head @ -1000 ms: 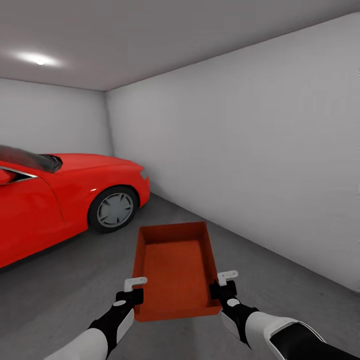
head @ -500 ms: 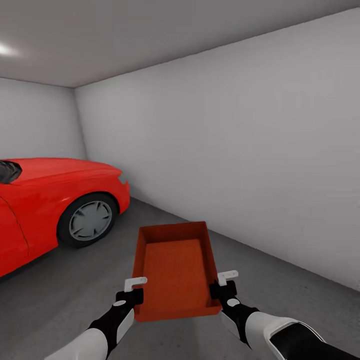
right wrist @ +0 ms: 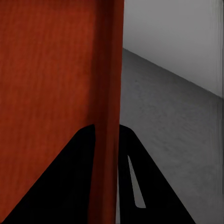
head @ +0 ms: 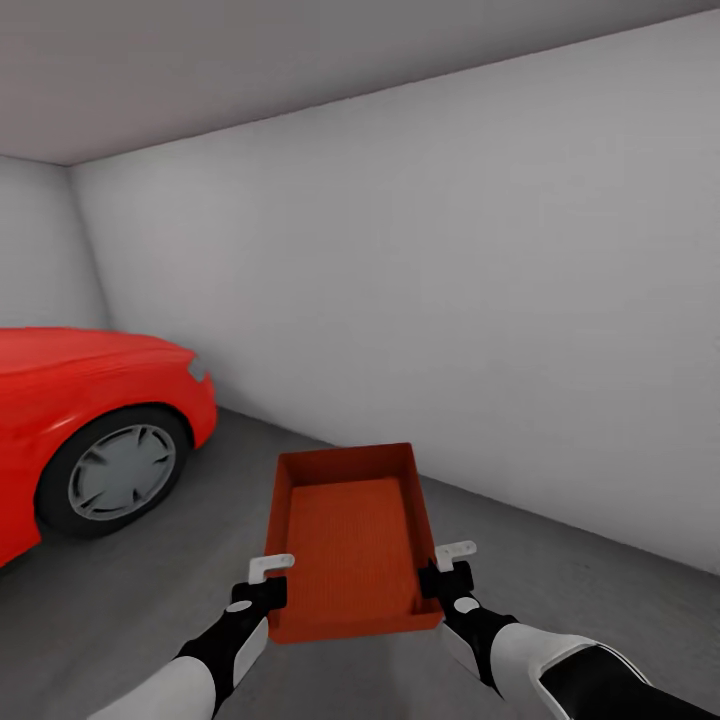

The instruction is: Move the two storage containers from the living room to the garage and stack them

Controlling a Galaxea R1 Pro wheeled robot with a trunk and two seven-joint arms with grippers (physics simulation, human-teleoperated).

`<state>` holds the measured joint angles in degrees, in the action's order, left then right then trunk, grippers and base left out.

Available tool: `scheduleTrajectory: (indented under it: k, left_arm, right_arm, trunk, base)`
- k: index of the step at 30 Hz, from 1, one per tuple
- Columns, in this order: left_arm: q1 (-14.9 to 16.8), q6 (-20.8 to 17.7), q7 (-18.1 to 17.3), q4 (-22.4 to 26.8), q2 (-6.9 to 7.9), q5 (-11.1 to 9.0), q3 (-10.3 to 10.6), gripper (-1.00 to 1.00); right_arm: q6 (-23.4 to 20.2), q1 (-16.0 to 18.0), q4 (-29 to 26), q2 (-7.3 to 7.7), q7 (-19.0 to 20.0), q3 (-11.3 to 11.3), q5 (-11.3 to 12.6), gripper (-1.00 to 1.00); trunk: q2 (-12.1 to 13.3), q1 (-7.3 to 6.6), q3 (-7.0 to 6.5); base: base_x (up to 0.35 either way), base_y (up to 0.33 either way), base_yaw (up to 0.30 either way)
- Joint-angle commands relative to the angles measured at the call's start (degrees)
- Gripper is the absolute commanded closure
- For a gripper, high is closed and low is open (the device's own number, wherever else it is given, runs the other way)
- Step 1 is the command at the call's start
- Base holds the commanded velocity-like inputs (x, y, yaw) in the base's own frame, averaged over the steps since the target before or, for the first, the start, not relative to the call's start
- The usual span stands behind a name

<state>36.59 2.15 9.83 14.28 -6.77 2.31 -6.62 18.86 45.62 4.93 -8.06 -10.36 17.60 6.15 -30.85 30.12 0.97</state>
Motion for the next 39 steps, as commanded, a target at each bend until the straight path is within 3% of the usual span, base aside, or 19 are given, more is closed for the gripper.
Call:
scheduleTrajectory:
  k: [1,39]
  left_arm:
    - [-0.03,0.19,0.28,-0.21,3.52,0.06,-0.50,1.00]
    - [-0.03,0.13,0.28,-0.21,3.52,0.06,-0.49,1.00]
  right_arm:
    - [3.29,0.17,-3.70,0.04,-4.23,-3.27,1.41,1.00]
    - [3.29,0.17,-3.70,-0.02,-4.29,-3.27,1.41,1.00]
  trunk:
    - [-0.10,0.06,0.11]
    - [-0.10,0.06,0.11]
  base:
    - [0.317,0.185,-0.274]
    - [0.316,0.185,-0.274]
